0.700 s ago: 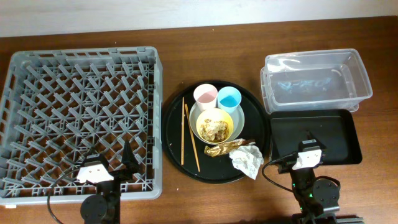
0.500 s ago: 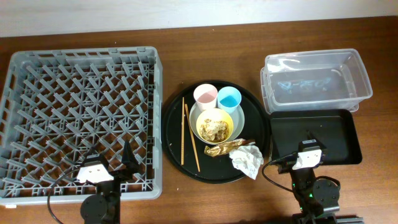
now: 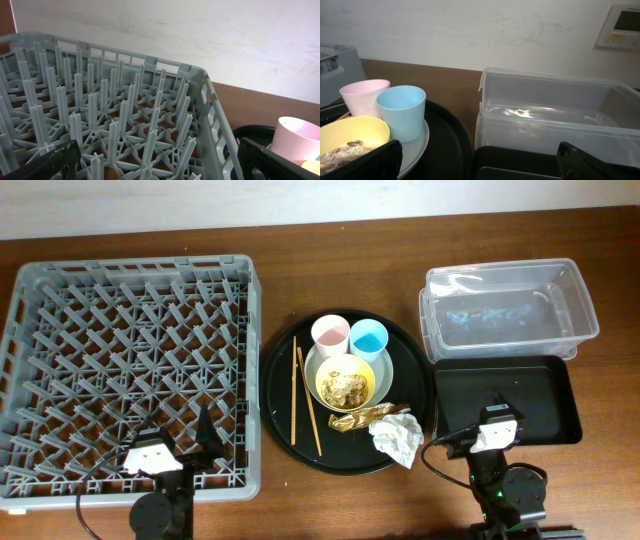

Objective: Sort waste into correct bins and load items into the dishwasher rack
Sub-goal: 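Move the left gripper from rest toward the chopsticks on the tray, then grasp the wooden chopsticks with the left gripper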

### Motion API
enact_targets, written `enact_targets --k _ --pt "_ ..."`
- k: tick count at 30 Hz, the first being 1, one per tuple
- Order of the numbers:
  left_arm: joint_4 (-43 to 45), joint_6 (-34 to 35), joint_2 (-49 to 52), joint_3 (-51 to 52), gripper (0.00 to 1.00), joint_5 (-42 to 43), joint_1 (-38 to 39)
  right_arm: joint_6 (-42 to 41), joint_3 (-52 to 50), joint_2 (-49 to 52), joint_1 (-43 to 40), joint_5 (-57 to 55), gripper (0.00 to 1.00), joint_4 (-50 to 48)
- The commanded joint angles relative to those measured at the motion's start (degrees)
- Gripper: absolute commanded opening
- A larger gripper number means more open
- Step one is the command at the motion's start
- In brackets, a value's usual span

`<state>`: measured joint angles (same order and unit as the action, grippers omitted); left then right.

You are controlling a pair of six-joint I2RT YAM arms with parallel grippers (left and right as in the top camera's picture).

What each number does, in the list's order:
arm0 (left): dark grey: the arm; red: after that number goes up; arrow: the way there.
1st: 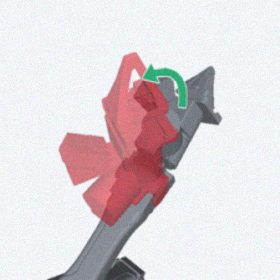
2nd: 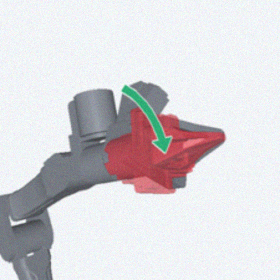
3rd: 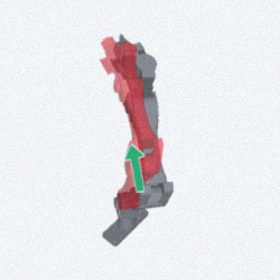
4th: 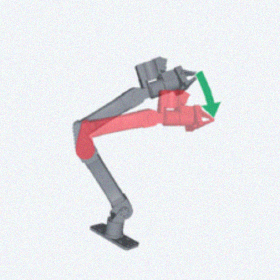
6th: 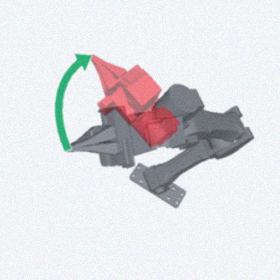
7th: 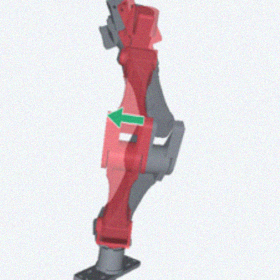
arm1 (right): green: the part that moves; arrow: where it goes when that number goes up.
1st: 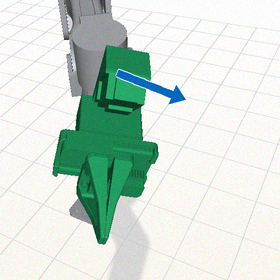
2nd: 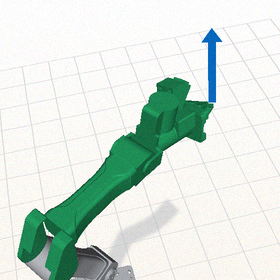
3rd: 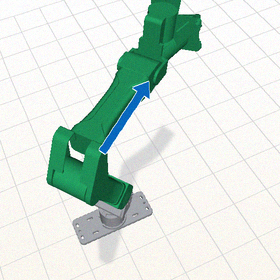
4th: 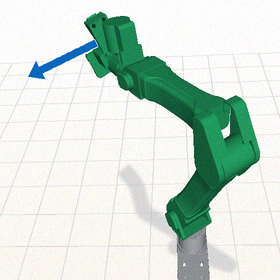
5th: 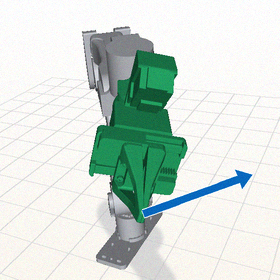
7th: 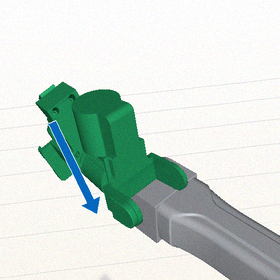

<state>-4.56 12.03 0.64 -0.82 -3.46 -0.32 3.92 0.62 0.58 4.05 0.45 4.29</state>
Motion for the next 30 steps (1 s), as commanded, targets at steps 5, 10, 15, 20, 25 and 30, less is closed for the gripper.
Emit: enact_targets --k 5,10,15,20,25,30 --pt "1.1 0.6 0.1 0.3 1.0 2.1 0.3 0.2 -0.3 -0.3 -0.3 -0.5 0.99 0.3" --pt "-8.8 0.5 1.9 -16.4 1.0 12.8 0.3 0.2 -0.3 -0.3 -0.3 -0.5 0.99 0.3" --pt "-40.9 -6.6 26.7 -56.1 0.99 15.5 0.3 0.2 -0.3 -0.3 -0.3 -0.5 0.99 0.3" --pt "-69.5 -6.7 57.6 -88.2 0.99 20.9 0.3 0.1 -0.3 -0.3 -0.3 -0.5 0.99 0.3" --pt "-74.4 -5.9 72.6 -90.9 0.28 33.4 1.2 0.2 -0.3 -0.3 -0.3 -0.5 0.99 0.3" --pt "-68.3 0.3 79.6 -79.5 0.17 27.1 11.7 0.2 -0.3 -0.3 -0.3 -0.5 0.99 0.3"
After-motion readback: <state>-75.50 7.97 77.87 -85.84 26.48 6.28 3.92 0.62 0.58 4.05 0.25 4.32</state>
